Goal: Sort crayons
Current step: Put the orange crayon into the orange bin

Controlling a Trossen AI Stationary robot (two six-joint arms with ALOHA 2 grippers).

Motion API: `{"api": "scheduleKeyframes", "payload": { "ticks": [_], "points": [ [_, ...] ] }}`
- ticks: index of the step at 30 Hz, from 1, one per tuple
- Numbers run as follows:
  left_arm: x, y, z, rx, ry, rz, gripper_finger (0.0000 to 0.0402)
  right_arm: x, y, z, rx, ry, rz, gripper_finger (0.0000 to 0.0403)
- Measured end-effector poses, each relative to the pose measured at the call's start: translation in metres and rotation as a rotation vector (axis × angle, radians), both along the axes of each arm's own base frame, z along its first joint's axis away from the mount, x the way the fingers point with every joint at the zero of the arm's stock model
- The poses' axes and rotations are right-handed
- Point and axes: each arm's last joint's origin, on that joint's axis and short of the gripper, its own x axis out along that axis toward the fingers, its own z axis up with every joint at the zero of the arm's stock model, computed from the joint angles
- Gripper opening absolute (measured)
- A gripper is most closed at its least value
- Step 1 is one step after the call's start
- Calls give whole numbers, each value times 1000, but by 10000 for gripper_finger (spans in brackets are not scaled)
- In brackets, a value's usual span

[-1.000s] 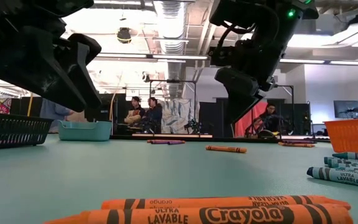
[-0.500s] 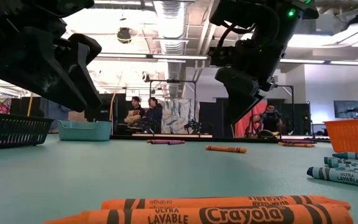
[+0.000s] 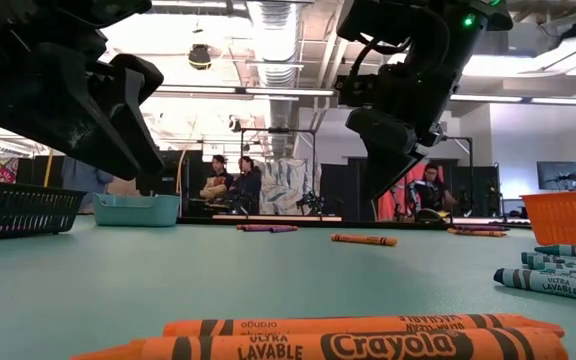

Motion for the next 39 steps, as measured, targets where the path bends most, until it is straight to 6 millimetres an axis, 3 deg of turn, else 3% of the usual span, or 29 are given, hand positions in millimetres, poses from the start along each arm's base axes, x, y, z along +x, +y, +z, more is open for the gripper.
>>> {"api": "scheduleKeyframes", "payload": {
  "ticks": [9, 24, 28, 34, 39],
  "points": [
    [0, 0, 0, 0, 0, 0, 125, 1, 1, -3, 9, 5, 1, 112],
    [0, 0, 0, -1, -5, 3, 125, 17, -6, -48, 100, 93, 2, 107],
    [0, 0, 0, 0, -6, 3, 125, 18, -6, -60, 129, 129, -13, 79],
    [0, 0, 1, 0, -8, 2, 125, 16, -6, -57, 142, 127, -12, 10],
    [1, 0, 1, -1, -8, 2, 125, 14, -7, -48, 155, 111, -7, 4]
  ]
}}
